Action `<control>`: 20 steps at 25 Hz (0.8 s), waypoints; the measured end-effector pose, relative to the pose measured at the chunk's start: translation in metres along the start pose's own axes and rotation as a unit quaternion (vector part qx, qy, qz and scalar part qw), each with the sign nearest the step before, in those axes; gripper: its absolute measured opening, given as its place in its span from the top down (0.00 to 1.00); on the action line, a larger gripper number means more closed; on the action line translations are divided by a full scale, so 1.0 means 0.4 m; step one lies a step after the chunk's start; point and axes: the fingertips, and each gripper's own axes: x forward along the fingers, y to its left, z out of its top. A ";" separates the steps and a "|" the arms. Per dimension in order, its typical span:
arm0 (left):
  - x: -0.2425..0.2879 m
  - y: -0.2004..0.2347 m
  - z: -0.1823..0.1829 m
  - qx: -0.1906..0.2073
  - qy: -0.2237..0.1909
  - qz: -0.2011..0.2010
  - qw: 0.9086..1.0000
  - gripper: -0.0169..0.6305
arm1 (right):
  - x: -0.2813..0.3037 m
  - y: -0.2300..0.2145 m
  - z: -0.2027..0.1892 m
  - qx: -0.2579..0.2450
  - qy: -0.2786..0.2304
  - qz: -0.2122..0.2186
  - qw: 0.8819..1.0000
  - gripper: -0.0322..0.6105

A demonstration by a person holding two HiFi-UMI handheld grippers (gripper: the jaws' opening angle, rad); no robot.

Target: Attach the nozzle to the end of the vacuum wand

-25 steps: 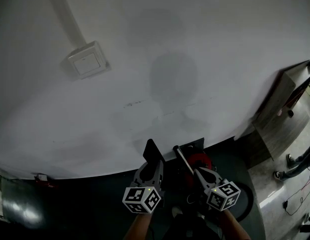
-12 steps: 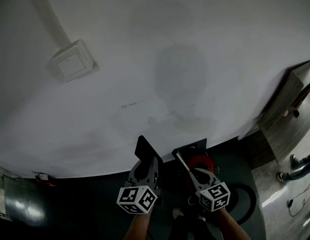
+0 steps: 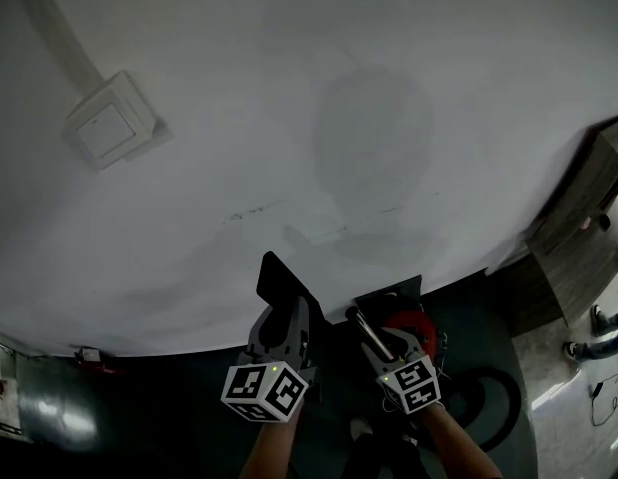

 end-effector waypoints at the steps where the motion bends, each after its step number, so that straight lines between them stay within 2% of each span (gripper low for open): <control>1: 0.008 0.001 0.003 0.002 -0.002 -0.001 1.000 0.84 | 0.016 -0.001 -0.007 -0.008 0.006 0.000 1.000 0.71; 5: 0.026 0.009 0.009 0.003 -0.009 0.000 1.000 0.84 | 0.078 -0.009 -0.033 -0.028 0.022 -0.006 0.999 0.68; 8: 0.032 0.029 0.012 -0.005 -0.016 0.011 1.000 0.84 | 0.114 -0.021 -0.061 -0.023 0.032 -0.008 0.999 0.66; 14: 0.042 0.053 0.024 -0.021 -0.027 0.020 0.999 0.84 | 0.137 -0.036 -0.081 -0.025 0.025 -0.025 0.999 0.66; 20: 0.051 0.045 0.033 -0.022 -0.031 0.014 0.999 0.84 | 0.135 -0.040 -0.081 -0.056 0.031 -0.037 0.997 0.69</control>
